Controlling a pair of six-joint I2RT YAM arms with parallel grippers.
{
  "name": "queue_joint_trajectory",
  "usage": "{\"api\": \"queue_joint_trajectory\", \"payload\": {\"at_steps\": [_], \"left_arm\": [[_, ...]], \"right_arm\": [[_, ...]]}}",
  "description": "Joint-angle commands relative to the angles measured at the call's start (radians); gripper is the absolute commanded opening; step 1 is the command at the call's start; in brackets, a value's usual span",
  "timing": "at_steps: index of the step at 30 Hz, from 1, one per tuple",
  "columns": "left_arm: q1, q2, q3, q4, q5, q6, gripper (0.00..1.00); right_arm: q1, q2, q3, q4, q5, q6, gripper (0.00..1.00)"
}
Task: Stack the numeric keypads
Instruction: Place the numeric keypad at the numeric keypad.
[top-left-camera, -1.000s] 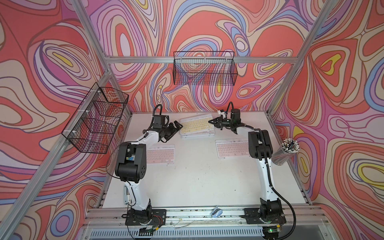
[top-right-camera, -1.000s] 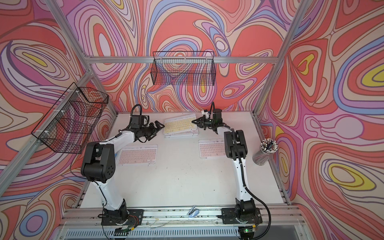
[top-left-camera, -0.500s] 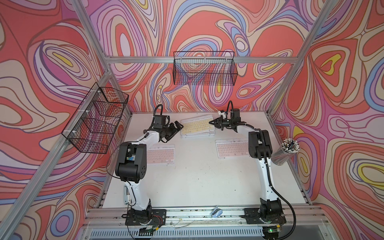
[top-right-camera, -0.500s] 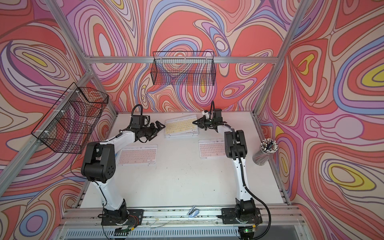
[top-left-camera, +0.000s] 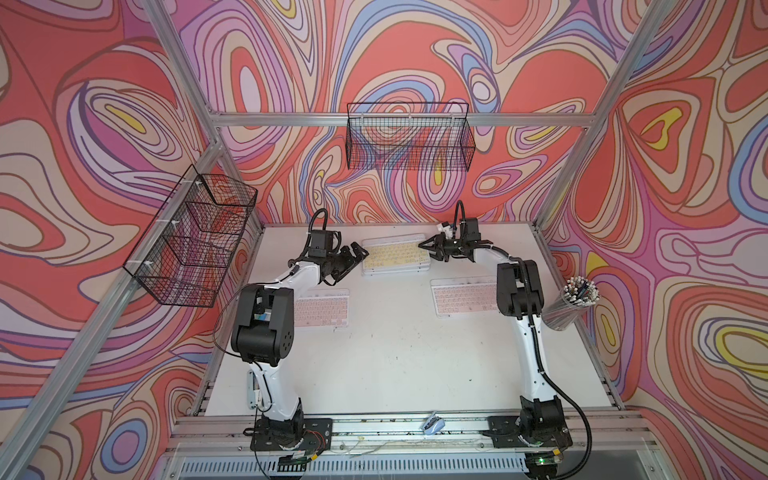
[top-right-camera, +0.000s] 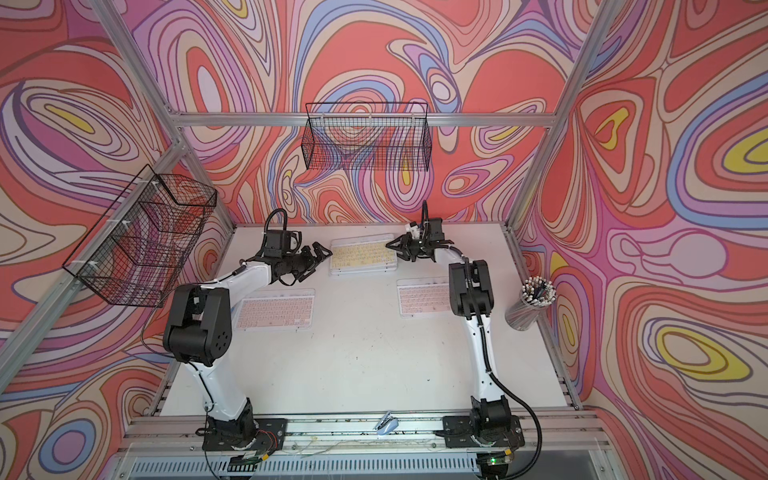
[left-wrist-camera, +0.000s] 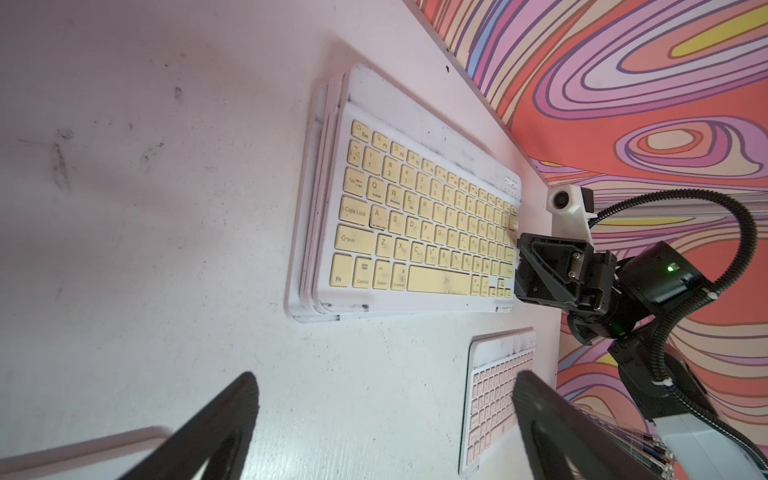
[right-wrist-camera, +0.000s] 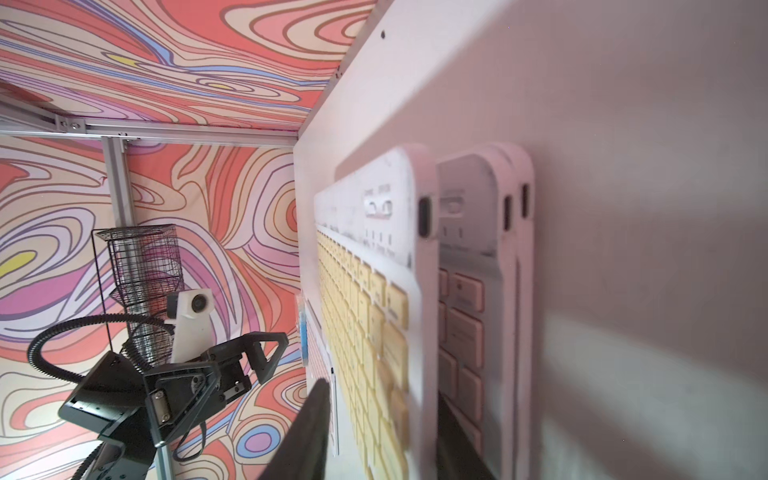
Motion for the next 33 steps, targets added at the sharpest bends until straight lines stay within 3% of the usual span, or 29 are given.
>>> {"api": "queue_joint_trajectory", "payload": {"at_steps": [1,12,33], "left_arm": [[-0.009,0.014,-0.006,-0.007,-0.011,0.015,0.98],[-0.026,0.007,-0.006,-0.014,-0.018,0.018,0.98],[-0.064,-0.058,-0.044,-0.035,-0.052,0.048,0.98]], "right_arm": [[-0.003,0.000,0.030,-0.046,0.036,-0.046,0.36],[-0.005,-0.037,0.040,-0.205,0.171,-0.158,0.37],[-0.002,-0.153,-0.026,-0.269,0.257,-0.221,0.40]]}}
